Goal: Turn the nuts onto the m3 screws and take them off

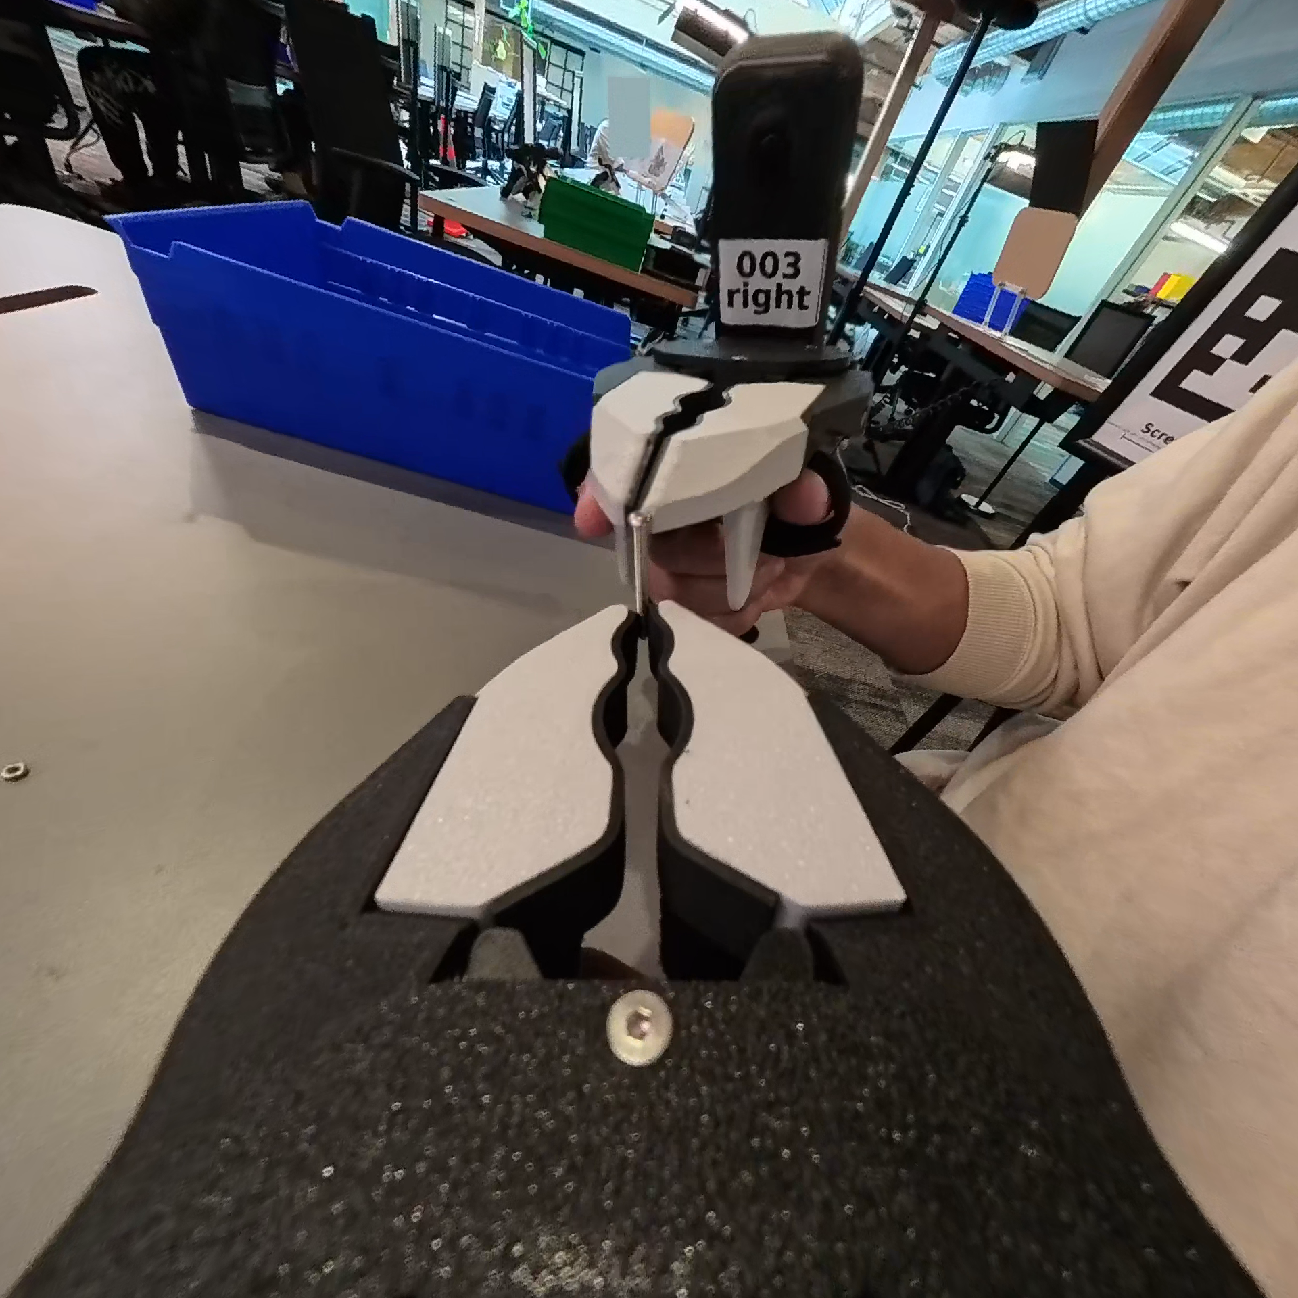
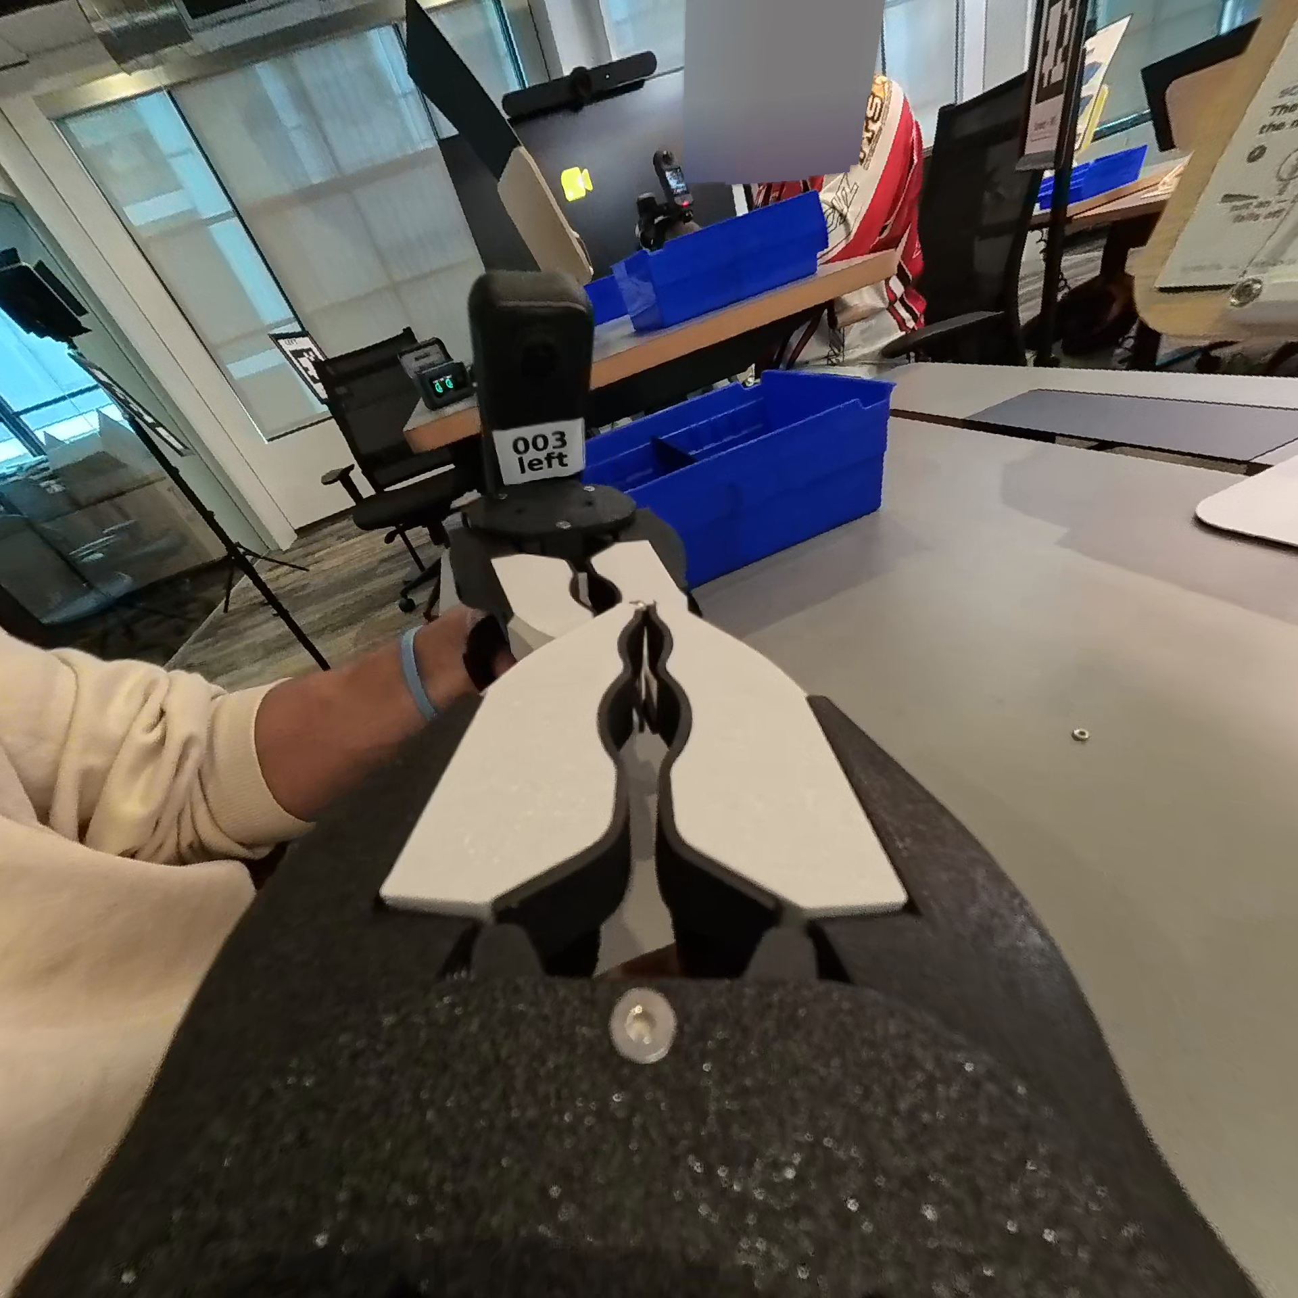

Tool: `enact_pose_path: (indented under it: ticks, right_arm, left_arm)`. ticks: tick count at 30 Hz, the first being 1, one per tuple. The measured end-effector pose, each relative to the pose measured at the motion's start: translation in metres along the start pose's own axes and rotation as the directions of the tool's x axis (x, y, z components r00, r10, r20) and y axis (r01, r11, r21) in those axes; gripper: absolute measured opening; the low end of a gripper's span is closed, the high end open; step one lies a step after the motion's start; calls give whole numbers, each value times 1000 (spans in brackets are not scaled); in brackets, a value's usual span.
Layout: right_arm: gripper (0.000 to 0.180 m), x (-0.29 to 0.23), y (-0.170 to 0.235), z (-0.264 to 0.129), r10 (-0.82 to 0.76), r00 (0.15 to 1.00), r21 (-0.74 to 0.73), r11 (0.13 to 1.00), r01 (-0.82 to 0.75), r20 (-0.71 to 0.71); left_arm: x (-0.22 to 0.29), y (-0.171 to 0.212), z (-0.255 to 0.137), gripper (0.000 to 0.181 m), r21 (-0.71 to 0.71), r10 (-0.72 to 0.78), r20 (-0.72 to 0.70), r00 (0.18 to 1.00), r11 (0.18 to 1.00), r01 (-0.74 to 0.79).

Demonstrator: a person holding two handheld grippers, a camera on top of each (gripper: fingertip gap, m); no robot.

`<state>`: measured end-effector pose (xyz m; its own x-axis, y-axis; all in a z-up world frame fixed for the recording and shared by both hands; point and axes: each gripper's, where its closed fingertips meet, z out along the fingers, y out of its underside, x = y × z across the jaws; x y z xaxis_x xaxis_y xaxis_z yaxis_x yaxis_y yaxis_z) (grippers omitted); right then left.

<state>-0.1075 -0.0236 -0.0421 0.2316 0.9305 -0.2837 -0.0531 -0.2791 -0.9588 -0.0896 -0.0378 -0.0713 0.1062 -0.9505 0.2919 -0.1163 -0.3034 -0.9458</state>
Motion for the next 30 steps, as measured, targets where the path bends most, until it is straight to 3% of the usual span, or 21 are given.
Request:
enact_pose_path:
  ticks: [8,14,18,30]
  right_arm:
    - [0,-4,5,12,-18,999,-52,998,19,27]
    - [10,1,-7,-9,24,999,26,999,-25,29]
    - [17,-6,4,-12,27,998,-14,1000,-26,53]
    - [2,-7,13,1,-51,995,-114,992,60,81]
  left_arm:
    - [-2,0,-1,2,5,-1,8,1000,1000,1]
    - [3,-6,-6,2,63,-18,-26,999,998,20]
    - [8,-5,-4,2,67,-31,-58,998,997,35]
    - [4,9,7,2,-45,28,14,1000,999,-27]
